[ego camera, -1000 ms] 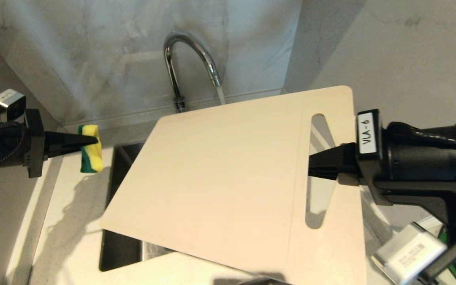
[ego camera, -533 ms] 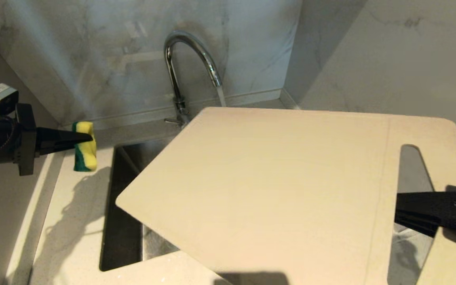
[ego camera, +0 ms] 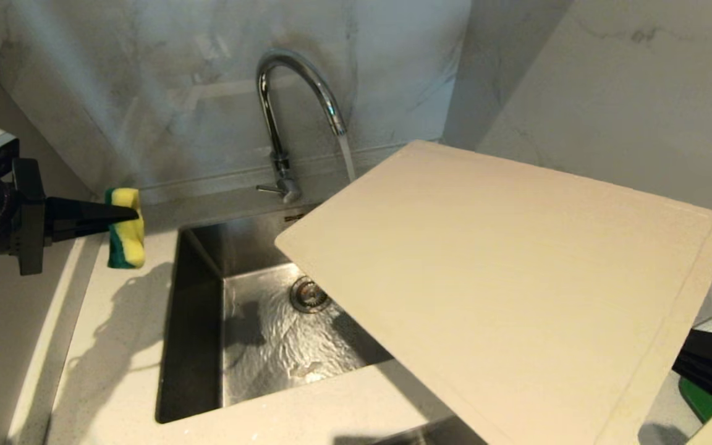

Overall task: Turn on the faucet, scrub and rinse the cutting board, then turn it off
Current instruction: Put down the cutting board

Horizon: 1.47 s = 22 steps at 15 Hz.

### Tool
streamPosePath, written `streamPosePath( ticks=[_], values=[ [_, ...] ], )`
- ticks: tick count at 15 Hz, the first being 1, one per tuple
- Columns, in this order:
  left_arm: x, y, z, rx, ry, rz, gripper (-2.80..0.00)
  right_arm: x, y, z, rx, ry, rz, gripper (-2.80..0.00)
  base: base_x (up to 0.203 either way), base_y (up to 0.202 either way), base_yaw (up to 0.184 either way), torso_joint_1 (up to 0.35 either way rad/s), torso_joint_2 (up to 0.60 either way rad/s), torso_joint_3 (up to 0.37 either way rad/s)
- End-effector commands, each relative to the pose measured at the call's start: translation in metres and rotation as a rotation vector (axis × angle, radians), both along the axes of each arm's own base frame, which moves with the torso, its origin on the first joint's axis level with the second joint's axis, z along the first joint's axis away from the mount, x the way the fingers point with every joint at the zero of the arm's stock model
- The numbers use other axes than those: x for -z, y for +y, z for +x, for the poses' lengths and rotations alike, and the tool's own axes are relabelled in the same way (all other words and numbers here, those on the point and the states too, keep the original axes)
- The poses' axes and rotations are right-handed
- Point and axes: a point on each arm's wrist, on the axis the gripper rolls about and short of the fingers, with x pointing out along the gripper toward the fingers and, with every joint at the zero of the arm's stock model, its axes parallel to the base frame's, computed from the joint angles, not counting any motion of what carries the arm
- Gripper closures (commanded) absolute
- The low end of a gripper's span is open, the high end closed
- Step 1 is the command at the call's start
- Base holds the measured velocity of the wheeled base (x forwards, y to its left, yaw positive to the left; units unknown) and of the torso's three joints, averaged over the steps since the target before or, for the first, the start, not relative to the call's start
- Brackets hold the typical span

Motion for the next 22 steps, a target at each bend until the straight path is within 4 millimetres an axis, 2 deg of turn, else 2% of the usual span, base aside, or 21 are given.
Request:
streamPosePath(
  ticks=[1, 5, 11, 16, 22],
  values=[
    [0.0, -0.001, -0.001, 0.005, 0.004, -0.004, 0.0, 0.023, -0.002, -0.002, 0.05, 0.072, 0.012, 0.0, 0.0, 0.0, 0.0, 0.0, 0.0, 0.0],
    [-0.002, -0.005, -0.005, 0.027, -0.005, -0.004, 0.0, 0.039, -0.002, 0.004, 0.174, 0.124, 0.01, 0.0, 0.0, 0.0, 0.0, 0.0, 0.0, 0.0],
    [0.001, -0.01, -0.005, 0.021, 0.001, 0.013, 0.0, 0.06, 0.008, 0.037, 0.25, 0.158, 0.059, 0.0, 0.0, 0.0, 0.0, 0.0, 0.0, 0.0],
    [0.003, -0.01, -0.002, 0.023, 0.008, 0.014, 0.0, 0.066, 0.008, 0.05, 0.394, 0.215, 0.104, 0.0, 0.0, 0.0, 0.0, 0.0, 0.0, 0.0],
    [0.008, -0.012, 0.006, 0.03, 0.024, 0.02, 0.0, 0.072, 0.013, 0.064, 0.413, 0.271, 0.092, 0.0, 0.0, 0.0, 0.0, 0.0, 0.0, 0.0]
  ],
)
